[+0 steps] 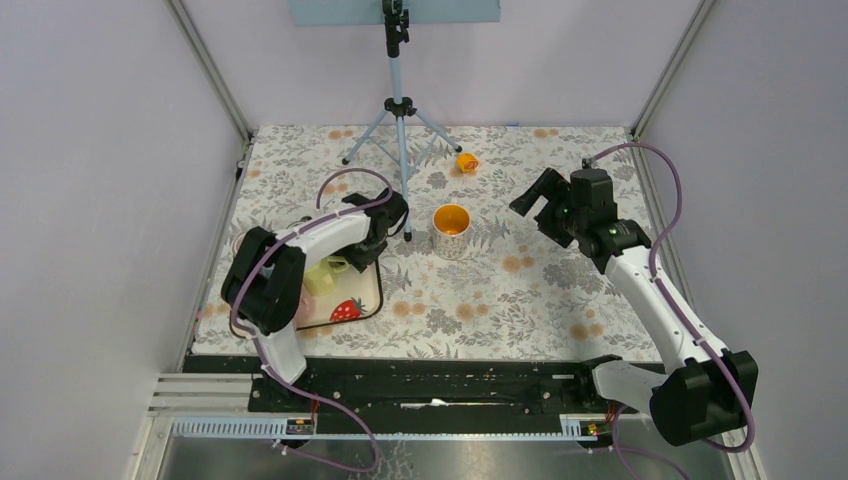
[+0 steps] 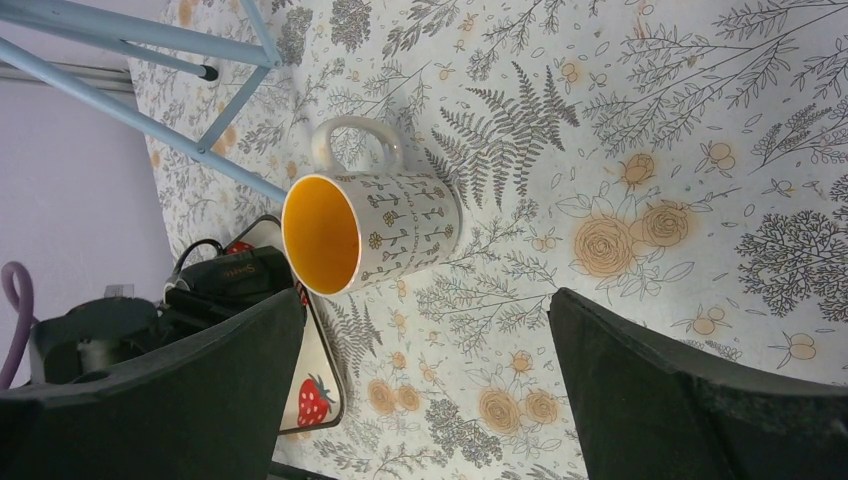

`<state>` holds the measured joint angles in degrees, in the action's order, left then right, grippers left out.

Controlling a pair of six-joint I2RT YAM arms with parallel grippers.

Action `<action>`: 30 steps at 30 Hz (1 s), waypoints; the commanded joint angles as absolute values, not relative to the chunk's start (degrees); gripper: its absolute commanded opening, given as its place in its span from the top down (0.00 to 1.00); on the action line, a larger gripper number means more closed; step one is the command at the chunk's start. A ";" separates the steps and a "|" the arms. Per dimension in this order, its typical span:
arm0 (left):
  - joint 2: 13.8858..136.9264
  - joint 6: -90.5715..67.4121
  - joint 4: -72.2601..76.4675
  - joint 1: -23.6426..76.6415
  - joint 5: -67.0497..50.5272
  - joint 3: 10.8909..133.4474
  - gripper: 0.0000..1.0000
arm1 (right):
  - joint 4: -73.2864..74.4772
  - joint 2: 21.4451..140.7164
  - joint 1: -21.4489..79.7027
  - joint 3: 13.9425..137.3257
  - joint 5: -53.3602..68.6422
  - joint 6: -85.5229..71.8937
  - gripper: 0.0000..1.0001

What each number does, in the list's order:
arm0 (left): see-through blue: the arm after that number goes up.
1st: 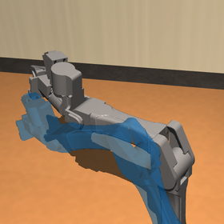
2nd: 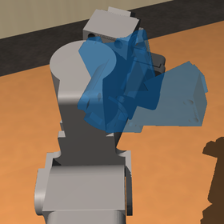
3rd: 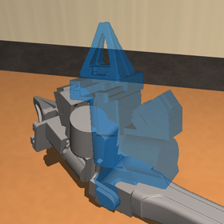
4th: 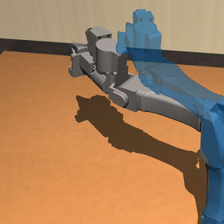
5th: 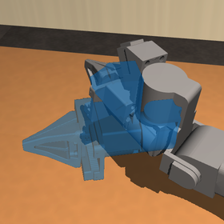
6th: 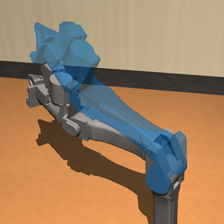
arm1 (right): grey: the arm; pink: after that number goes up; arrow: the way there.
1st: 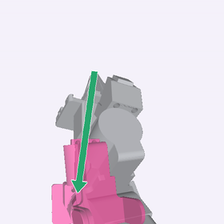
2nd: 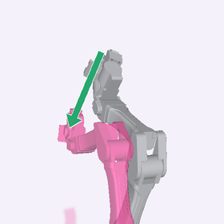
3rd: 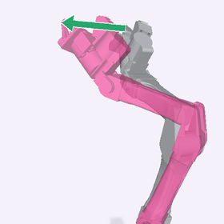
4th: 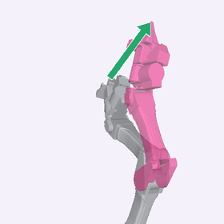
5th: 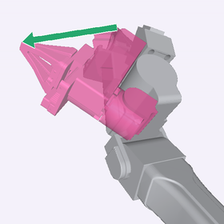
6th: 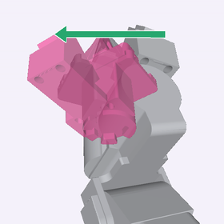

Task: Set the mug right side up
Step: Turn over the cup on the tray.

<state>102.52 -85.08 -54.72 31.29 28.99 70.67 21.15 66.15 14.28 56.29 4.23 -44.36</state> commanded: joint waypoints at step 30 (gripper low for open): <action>100.55 -78.08 -51.12 26.37 27.20 72.74 0.58 | 18.33 65.21 14.85 54.34 5.03 -44.18 0.00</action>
